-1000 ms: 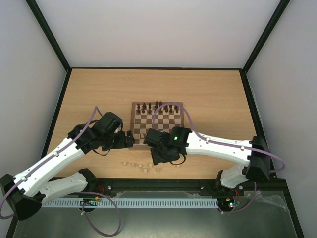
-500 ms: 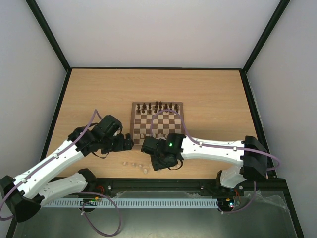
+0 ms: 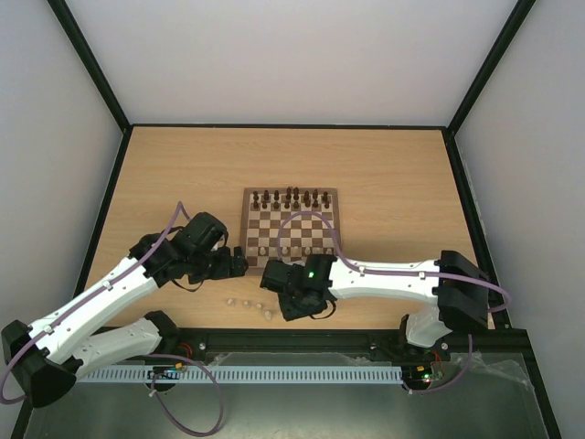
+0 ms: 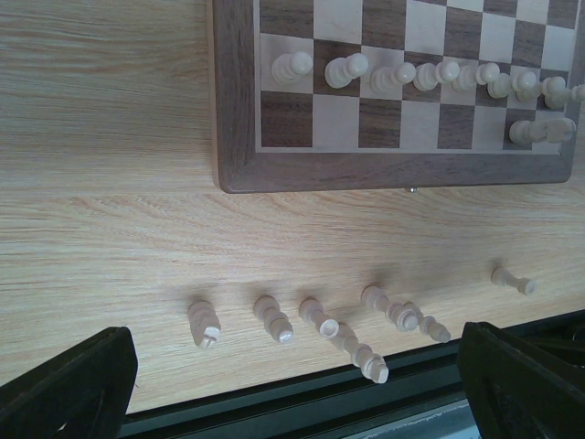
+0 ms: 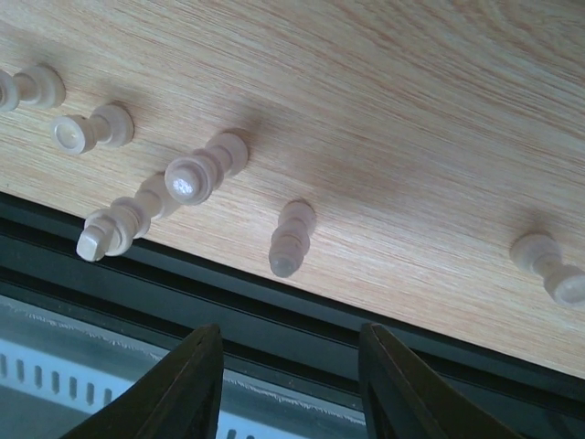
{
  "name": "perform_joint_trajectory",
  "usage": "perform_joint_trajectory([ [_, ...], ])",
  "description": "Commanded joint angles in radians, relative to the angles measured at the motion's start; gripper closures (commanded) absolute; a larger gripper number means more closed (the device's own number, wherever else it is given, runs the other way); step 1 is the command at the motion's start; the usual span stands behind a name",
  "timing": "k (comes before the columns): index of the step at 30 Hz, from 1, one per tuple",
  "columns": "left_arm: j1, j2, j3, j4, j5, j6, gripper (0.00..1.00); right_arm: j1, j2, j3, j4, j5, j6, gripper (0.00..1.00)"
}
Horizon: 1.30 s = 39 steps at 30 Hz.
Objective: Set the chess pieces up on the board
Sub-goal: Pick up the chess piece at the center of the board.
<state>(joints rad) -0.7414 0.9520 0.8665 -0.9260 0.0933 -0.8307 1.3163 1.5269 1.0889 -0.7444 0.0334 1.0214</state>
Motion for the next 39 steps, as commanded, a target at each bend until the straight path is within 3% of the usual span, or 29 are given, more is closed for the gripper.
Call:
perform_joint_trajectory([
  [1, -0.006, 0.007, -0.007, 0.005, 0.01, 0.004, 0.01, 0.009, 0.041, -0.02, 0.026, 0.001, -0.002, 0.59],
  [20, -0.005, 0.017, -0.007, 0.017, 0.008, 0.008, 0.01, 0.008, 0.146, -0.046, 0.07, 0.023, -0.012, 0.73],
  [31, -0.006, 0.027, -0.001, 0.021, 0.009, 0.013, 0.01, 0.007, 0.177, -0.024, 0.082, 0.044, -0.02, 0.75],
  [39, -0.006, 0.029, -0.001, 0.021, 0.009, 0.014, 0.01, 0.006, 0.176, 0.002, 0.049, 0.066, -0.021, 0.86],
])
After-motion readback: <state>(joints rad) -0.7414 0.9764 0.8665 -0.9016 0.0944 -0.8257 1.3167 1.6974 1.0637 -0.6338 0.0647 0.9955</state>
